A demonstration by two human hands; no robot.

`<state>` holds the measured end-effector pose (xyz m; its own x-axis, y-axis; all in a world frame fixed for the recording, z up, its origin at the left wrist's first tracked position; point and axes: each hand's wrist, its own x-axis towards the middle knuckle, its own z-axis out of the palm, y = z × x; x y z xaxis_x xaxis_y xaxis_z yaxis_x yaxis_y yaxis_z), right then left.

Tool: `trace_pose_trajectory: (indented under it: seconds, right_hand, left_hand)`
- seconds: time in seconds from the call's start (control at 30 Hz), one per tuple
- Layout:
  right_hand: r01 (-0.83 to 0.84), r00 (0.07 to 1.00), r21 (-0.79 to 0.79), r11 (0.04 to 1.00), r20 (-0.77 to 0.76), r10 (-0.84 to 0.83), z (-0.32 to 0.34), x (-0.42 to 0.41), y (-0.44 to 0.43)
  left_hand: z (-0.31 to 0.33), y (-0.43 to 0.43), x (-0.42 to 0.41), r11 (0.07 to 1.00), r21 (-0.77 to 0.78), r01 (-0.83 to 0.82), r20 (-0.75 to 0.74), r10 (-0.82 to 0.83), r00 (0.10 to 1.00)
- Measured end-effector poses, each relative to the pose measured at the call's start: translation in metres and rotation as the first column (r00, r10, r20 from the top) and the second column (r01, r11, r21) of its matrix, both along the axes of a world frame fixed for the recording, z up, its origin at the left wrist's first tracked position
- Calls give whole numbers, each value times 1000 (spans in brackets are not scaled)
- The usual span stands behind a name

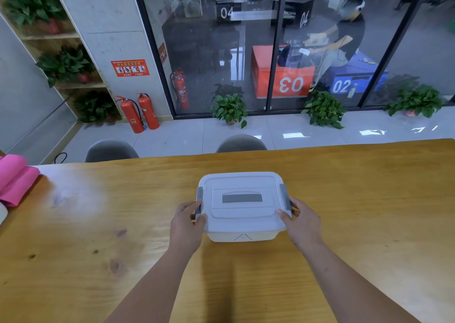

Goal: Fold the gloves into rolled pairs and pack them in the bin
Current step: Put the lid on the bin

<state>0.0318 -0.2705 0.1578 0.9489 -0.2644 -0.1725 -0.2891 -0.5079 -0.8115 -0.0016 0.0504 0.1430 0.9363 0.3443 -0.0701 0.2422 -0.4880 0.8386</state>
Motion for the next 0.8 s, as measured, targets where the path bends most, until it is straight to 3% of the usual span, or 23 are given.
trace_pose_trajectory:
  seconds: [0.13, 0.53, 0.8]
  right_hand:
    - [-25, 1000, -140, 990, -16, 23, 4, 1, 1]
    - [-90, 995, -256, 962, -55, 79, 4, 4, 13]
    - [-316, 949, -315, 895, -90, 303, 24, 14, 70]
  left_hand:
    - [2, -1, 0, 1000, -2, 0, -6, 0, 1000]
    - [5, 8, -1, 1000, 16, 20, -20, -20, 1000]
    - [21, 60, -6, 984, 170, -61, -67, 73, 995]
